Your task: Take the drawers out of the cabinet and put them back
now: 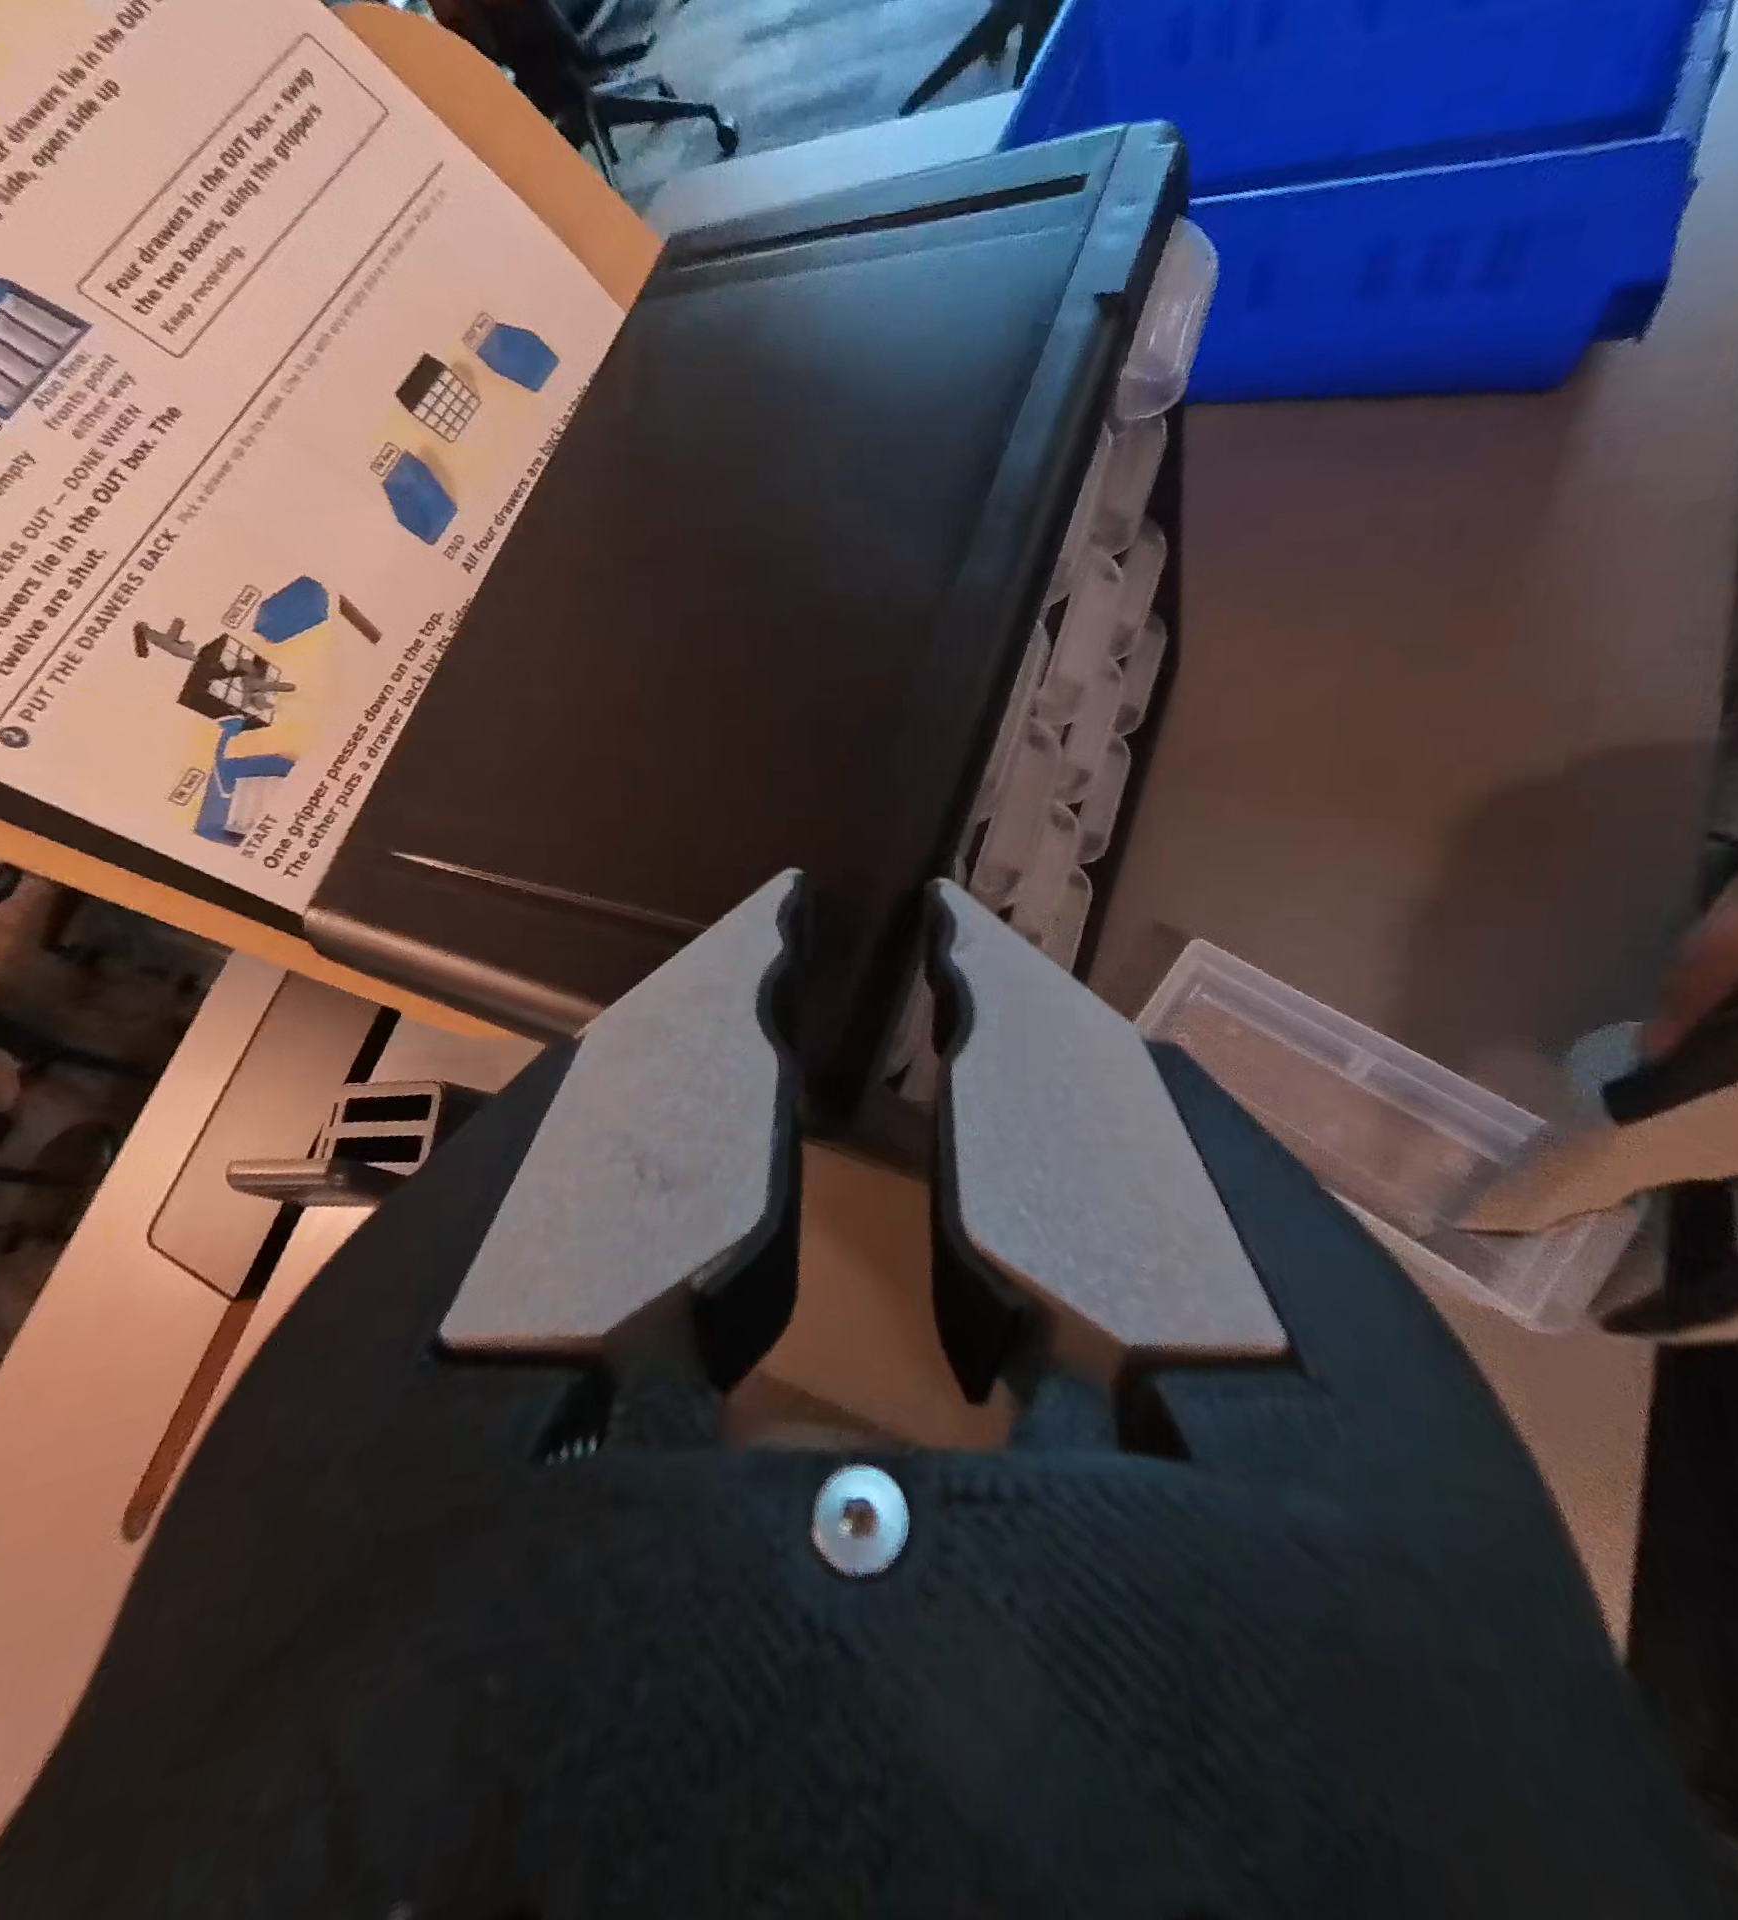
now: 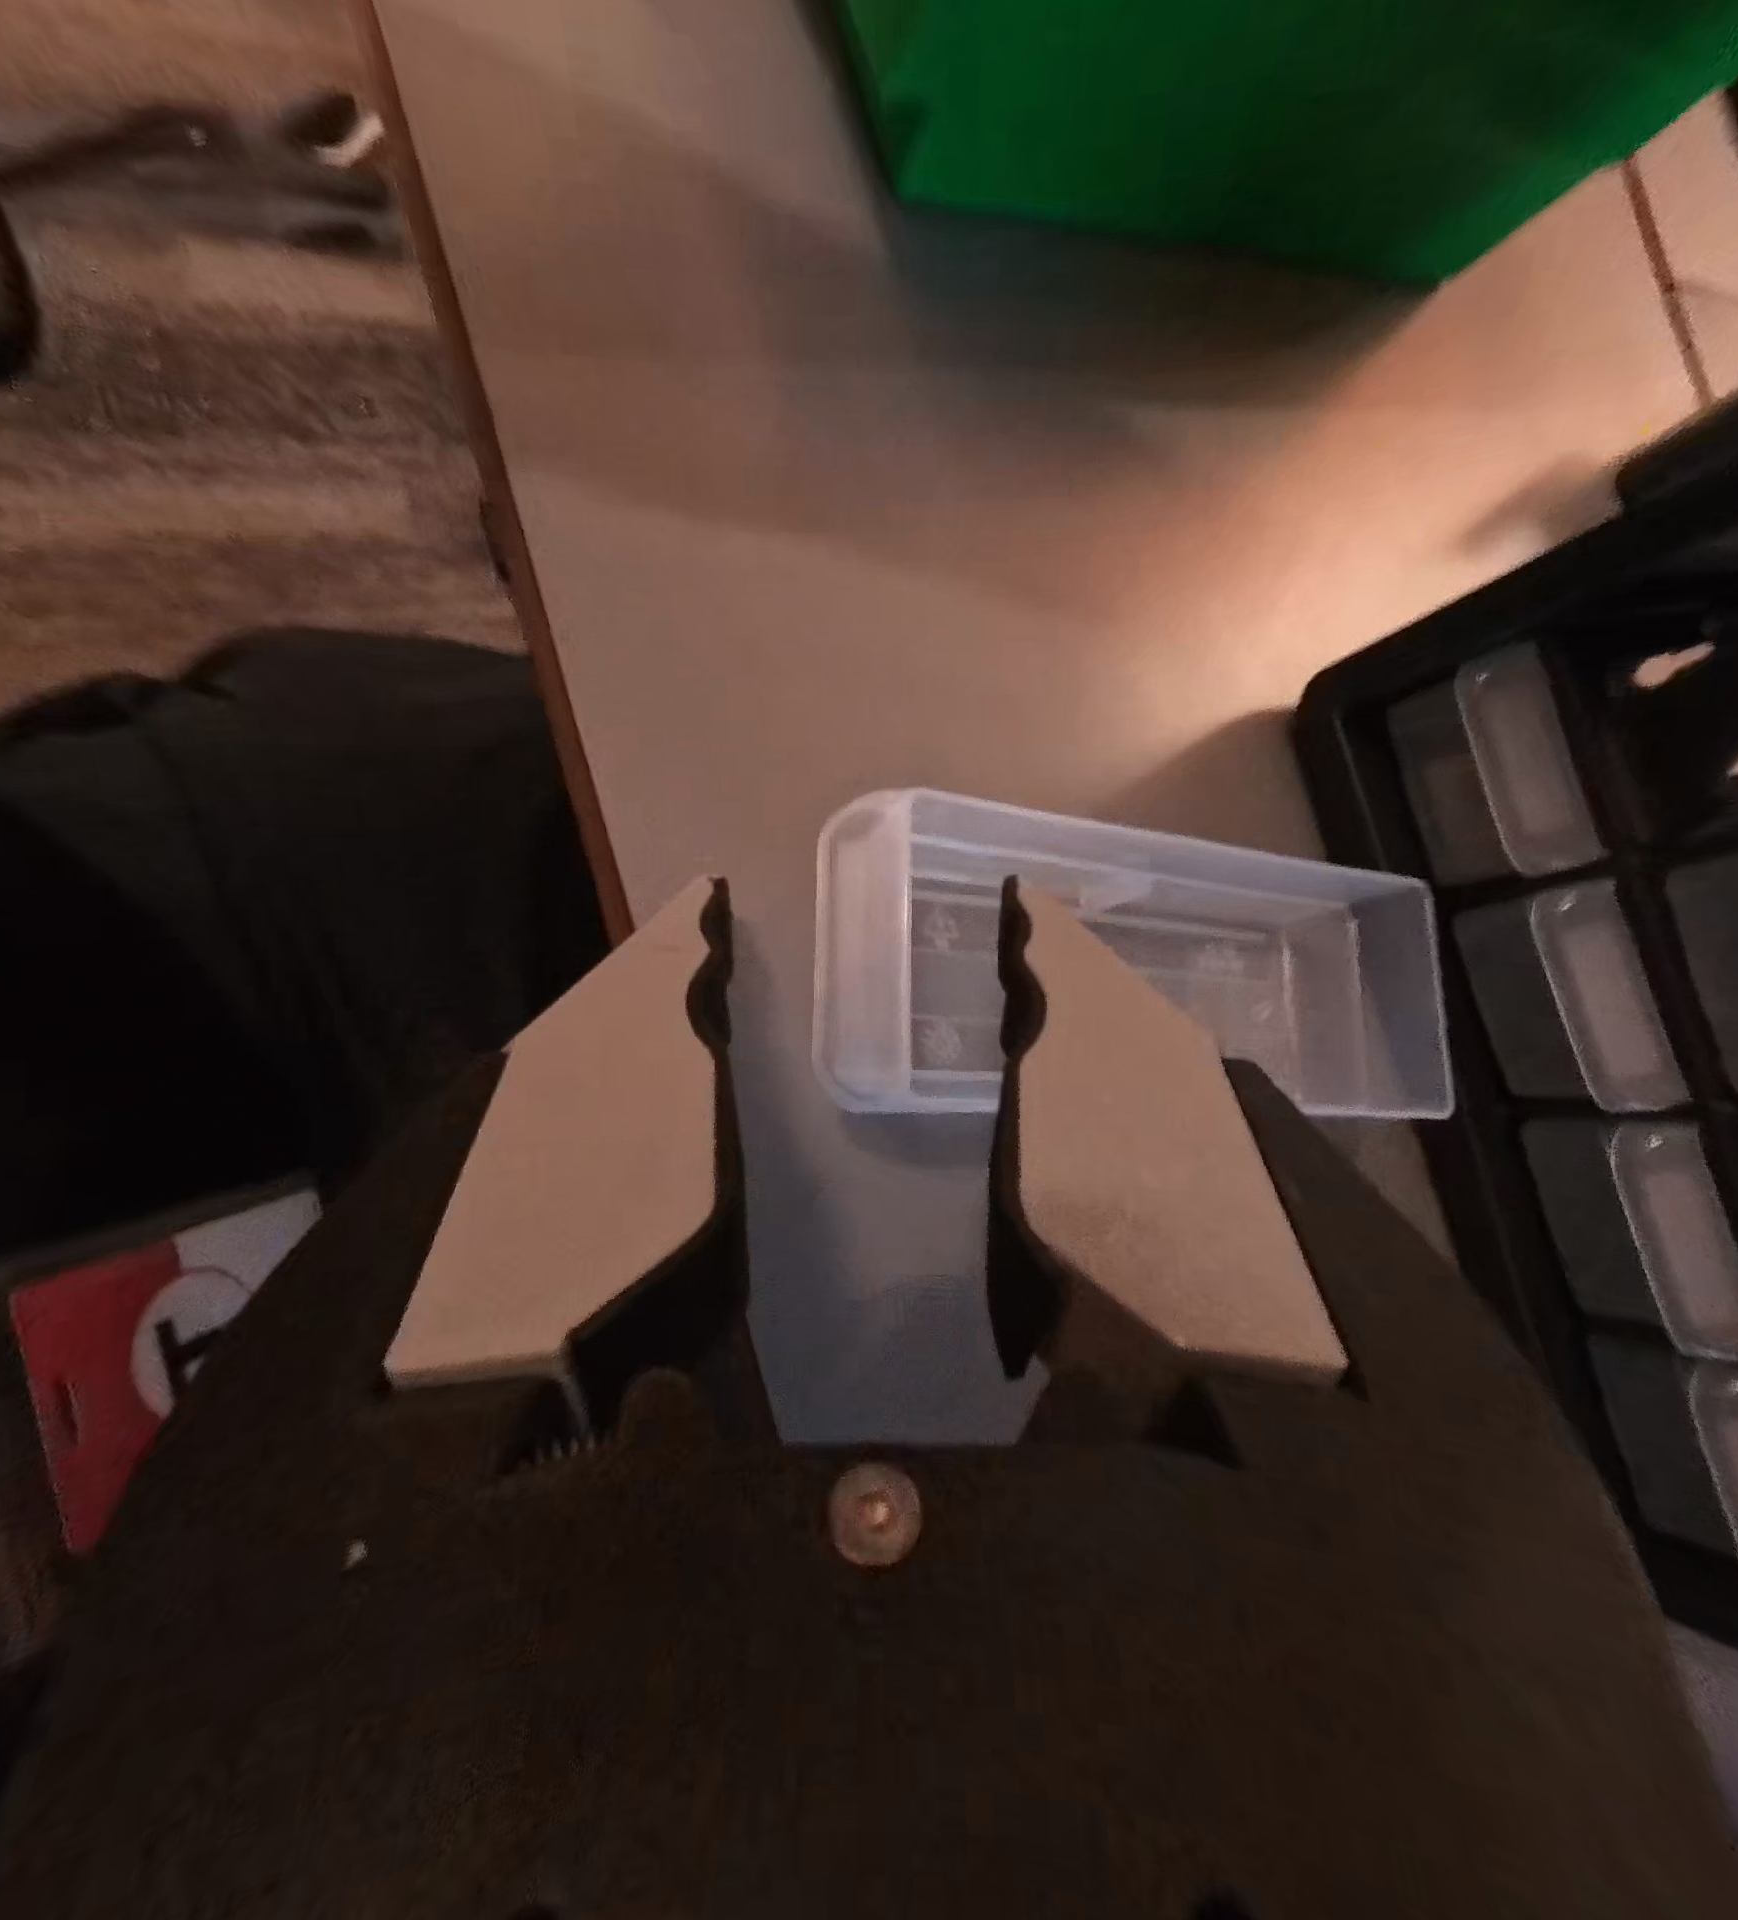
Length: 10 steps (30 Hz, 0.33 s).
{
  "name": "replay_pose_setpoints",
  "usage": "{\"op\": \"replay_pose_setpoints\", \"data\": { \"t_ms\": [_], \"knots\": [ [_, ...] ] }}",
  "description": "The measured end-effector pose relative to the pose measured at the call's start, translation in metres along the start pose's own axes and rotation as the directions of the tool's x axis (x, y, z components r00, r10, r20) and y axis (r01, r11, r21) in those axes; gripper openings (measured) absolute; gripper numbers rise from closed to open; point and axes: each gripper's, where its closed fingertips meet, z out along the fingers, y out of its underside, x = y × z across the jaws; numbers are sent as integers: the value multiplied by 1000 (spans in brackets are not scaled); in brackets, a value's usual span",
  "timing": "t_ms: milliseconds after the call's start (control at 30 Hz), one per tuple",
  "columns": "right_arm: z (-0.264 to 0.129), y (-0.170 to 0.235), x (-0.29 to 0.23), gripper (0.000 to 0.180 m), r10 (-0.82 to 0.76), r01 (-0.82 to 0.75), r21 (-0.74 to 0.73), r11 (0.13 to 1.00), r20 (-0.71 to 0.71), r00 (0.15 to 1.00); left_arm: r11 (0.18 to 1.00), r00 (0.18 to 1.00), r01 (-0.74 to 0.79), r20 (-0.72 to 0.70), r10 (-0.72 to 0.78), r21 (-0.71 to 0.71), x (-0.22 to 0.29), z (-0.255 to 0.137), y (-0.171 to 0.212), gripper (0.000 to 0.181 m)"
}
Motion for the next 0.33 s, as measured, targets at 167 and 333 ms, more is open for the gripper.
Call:
{"op": "replay_pose_setpoints", "data": {
  "t_ms": [167,333],
  "knots": [
    [3,18,9,14,-40,40,-89,995,7,999,997,993,79,-92,-79,-5,-1,0,-1,19],
    [-13,14,9,13,-152,157,-40,987,105,983,983,968,185,-175,-178,20,-2,-2,-2,9]
  ]
}}
